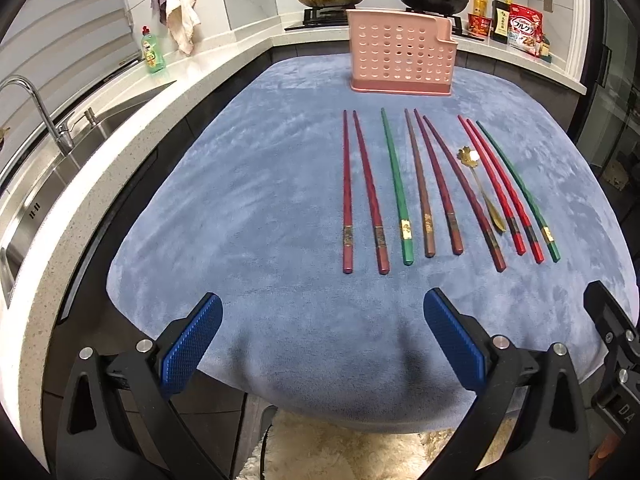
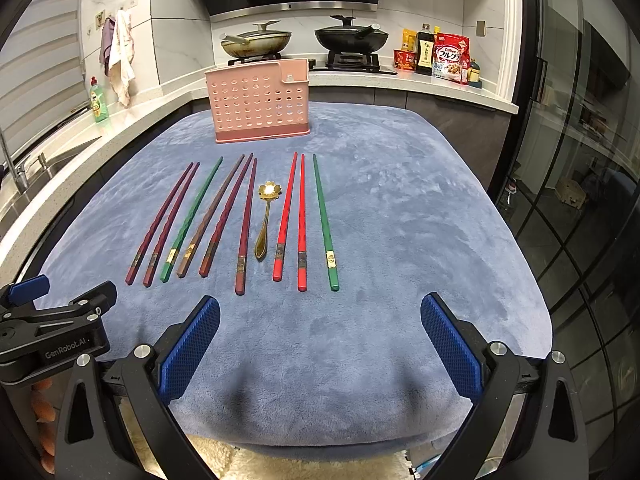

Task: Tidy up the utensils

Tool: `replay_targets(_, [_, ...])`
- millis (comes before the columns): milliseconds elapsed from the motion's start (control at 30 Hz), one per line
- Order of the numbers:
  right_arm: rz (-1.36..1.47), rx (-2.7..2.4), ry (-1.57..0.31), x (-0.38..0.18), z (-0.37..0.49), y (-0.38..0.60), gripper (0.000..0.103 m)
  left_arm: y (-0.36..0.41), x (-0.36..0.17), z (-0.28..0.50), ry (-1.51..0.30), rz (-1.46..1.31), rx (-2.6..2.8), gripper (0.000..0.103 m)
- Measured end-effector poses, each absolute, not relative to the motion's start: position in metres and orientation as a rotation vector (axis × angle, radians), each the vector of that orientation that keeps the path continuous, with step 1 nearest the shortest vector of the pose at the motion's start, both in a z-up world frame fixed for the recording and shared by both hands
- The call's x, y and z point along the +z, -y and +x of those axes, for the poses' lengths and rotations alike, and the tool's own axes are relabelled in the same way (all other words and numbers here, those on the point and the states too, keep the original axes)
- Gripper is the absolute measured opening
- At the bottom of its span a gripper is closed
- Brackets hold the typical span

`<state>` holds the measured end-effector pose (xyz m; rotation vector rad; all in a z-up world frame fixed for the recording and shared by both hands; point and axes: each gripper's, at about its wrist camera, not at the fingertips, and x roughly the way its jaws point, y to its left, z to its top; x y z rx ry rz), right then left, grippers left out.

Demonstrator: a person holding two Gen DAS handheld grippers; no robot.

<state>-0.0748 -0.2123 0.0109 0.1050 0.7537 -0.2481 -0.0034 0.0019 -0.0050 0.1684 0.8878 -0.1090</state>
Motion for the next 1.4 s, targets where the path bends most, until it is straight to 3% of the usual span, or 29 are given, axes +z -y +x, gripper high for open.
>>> replay_targets(1400, [0.107, -0.247, -0.754, 0.0113, -0.0758, 0.2134, 0.096, 0.0055, -0.0028, -0.0097, -0.852, 0.186, -0.126, 0.096])
